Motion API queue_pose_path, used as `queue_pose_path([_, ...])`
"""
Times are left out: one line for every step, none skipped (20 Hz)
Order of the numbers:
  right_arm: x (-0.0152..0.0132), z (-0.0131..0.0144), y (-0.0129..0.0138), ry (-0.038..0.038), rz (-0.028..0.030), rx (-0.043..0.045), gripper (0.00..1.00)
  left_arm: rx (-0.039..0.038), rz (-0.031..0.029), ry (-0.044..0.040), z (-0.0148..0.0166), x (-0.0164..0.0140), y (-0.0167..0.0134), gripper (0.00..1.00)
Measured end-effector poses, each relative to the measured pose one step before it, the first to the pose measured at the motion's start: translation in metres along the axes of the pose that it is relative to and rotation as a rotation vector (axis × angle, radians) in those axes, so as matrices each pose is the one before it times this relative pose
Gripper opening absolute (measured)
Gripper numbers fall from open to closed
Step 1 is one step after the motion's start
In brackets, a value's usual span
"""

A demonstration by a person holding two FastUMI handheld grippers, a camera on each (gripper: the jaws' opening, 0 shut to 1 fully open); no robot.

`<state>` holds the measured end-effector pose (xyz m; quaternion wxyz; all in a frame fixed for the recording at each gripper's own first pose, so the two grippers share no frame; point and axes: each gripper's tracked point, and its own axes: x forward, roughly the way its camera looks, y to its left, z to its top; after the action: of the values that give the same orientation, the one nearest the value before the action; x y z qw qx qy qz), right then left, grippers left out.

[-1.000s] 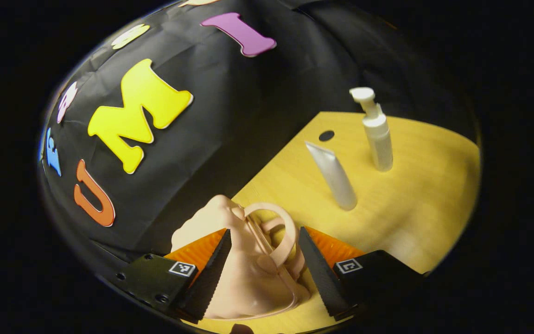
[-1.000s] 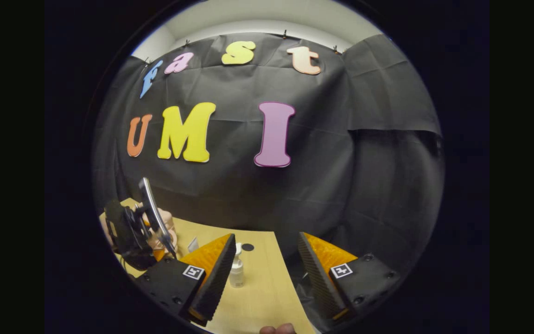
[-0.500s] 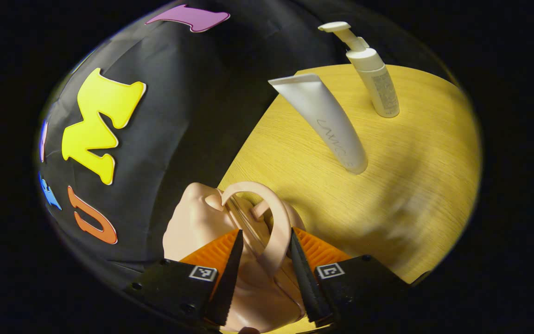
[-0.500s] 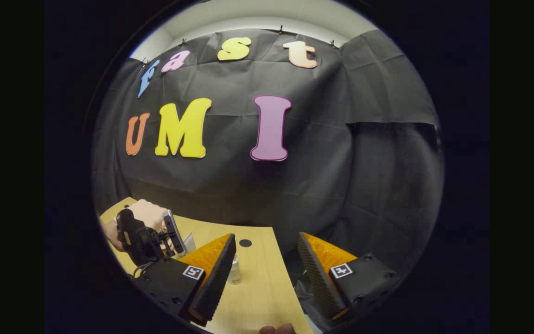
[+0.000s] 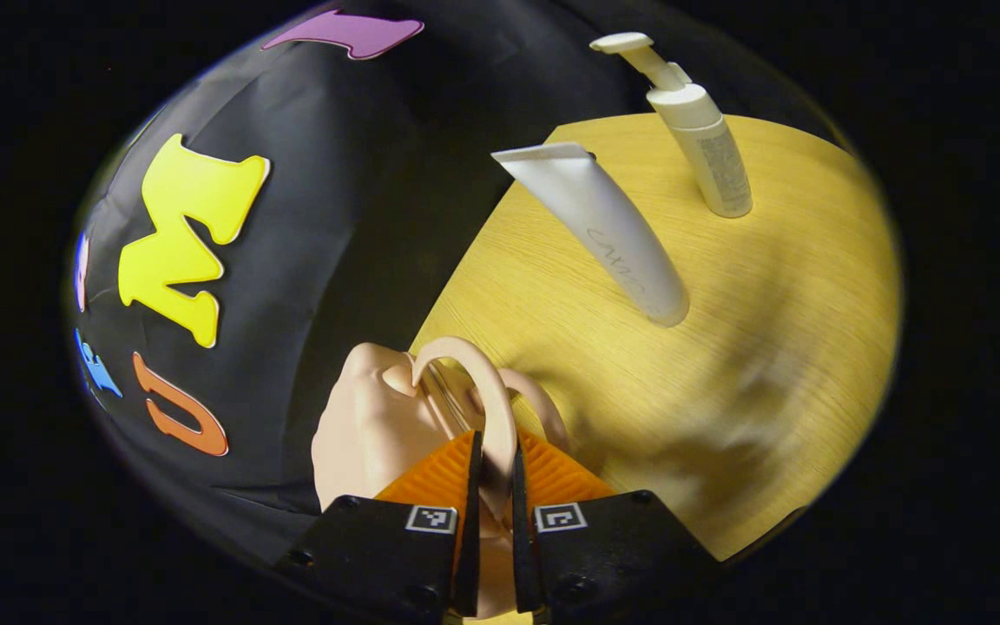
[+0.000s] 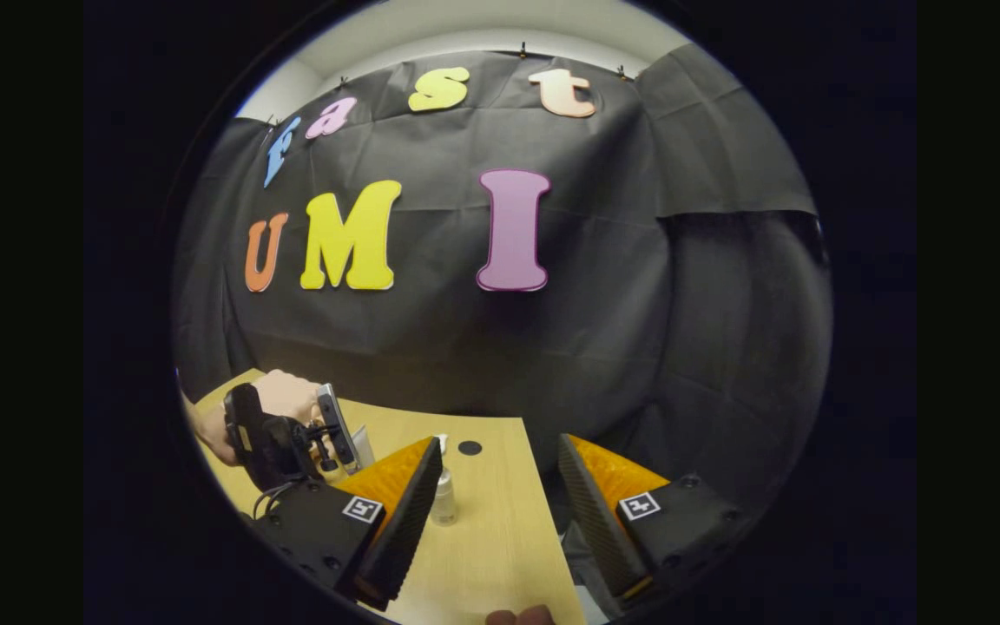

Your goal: First open the suitcase, pack the skin care products into it, and then close the suitcase.

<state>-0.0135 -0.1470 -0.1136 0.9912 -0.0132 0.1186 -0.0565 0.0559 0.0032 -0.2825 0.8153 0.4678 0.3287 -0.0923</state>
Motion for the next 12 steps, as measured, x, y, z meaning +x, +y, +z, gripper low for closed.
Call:
queue_pose_path([-0.00161, 0.00414, 0.00336, -0.00842, -0.00198, 0.00061, 0.80, -0.01780, 0.00855, -0.01549, -0.00098, -0.00468, 0.00455, 0.16])
queue_pose_path([0.00055, 0.00443, 0.00412, -0.00975, -0.00591, -0.00257, 0.80, -0.02732, 0.01233, -0.01934, -0.00248, -0.00542, 0.01017, 0.14])
queue_pose_path([-0.00095, 0.00490, 0.00478, -0.01018, -0.00401, -0.00329, 0.80, -0.02751, 0.00049, -0.02662, 0.00172, -0.00624, 0.01042, 0.11])
queue_pose_path([-0.00045, 0.00538, 0.00705, -0.01004, -0.00207, 0.00018, 0.80, -0.03138, 0.00288, -0.02635, 0.00203, -0.00817, 0.00988, 0.10])
queue_pose_path([0.00000, 0.00394, 0.00815, -0.00769, 0.00161, -0.00002, 0.80, -0.02695, 0.01341, -0.02837, 0.00232, -0.00678, 0.00879, 0.08])
queue_pose_path([0.00091, 0.00294, 0.00834, -0.00326, 0.00062, -0.00504, 0.80, -0.02388, 0.01565, -0.02946, 0.00446, -0.00894, 0.00981, 0.07])
queue_pose_path([-0.00021, 0.00234, 0.00920, -0.00318, 0.00327, -0.00493, 0.80, -0.03082, 0.01211, -0.02566, 0.00398, -0.01026, 0.01031, 0.07])
queue_pose_path([0.00006, 0.00470, 0.00816, -0.00442, 0.00185, -0.00303, 0.80, -0.03606, 0.01117, -0.02406, 0.00302, -0.00867, 0.01150, 0.07])
queue_pose_path([-0.00036, 0.00420, 0.00782, -0.00441, 0.00211, -0.00348, 0.80, -0.04279, 0.01492, -0.01982, 0.00206, -0.00911, 0.01538, 0.06])
queue_pose_path([0.00036, 0.00464, 0.00873, -0.00434, 0.00235, -0.00712, 0.80, -0.04584, 0.01460, -0.02573, 0.00332, -0.00775, 0.01547, 0.05])
queue_pose_path([0.00055, 0.00351, 0.00663, -0.00574, 0.00143, -0.00782, 0.80, -0.04874, 0.01588, -0.02845, 0.00511, -0.00715, 0.01837, 0.04])
queue_pose_path([0.00087, 0.00381, 0.00632, -0.00466, 0.00271, -0.00633, 0.80, -0.05022, 0.01770, -0.01866, 0.00231, -0.00654, 0.01908, 0.04])
